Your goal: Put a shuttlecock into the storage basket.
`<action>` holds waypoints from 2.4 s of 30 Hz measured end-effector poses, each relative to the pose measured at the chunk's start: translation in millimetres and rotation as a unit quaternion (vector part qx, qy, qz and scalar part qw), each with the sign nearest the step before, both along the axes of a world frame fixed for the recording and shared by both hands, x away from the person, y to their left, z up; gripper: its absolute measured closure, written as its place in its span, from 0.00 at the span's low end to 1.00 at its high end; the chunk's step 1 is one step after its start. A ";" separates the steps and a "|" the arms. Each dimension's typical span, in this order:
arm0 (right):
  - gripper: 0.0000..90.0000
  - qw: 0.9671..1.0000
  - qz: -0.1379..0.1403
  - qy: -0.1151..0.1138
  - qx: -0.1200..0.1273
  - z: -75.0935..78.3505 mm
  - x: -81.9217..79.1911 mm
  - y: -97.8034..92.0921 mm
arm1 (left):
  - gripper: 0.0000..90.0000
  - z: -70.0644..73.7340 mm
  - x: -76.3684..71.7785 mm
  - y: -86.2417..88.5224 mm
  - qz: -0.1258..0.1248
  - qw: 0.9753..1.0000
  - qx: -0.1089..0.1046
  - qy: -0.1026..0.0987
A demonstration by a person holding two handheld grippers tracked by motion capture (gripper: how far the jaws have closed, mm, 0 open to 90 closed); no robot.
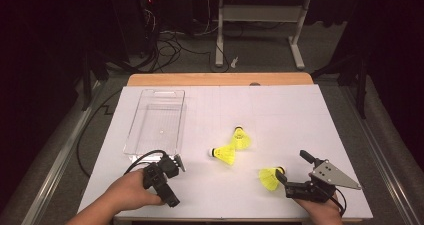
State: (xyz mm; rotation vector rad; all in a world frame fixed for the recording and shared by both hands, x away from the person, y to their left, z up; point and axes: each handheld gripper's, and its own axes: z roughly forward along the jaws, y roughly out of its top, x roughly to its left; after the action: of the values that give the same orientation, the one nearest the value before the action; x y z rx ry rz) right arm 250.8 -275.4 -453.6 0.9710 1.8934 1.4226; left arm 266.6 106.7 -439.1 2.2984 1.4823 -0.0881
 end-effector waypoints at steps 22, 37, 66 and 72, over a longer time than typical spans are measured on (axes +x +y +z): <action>0.00 1.000 0.001 -0.004 0.003 1.9 -0.4 -2.3 | 0.14 17.5 14.5 -63.0 -0.078 0.997 0.018 -0.018; 0.00 1.000 0.002 -0.005 0.008 2.5 -0.7 -3.5 | 0.18 31.7 44.2 -82.6 -0.095 0.995 0.015 -0.029; 0.00 1.000 0.005 -0.002 0.015 1.4 0.1 -5.5 | 0.31 11.2 97.3 -100.6 -0.107 0.993 0.020 -0.046; 0.00 1.000 0.007 -0.001 0.015 1.3 0.3 -4.7 | 0.35 6.0 104.2 -102.2 -0.106 0.994 0.014 -0.038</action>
State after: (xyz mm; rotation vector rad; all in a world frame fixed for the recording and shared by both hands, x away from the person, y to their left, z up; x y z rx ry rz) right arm 251.1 -280.1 -452.3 0.9735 1.8856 1.4635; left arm 370.9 4.5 -433.0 2.4468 1.2072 -0.0382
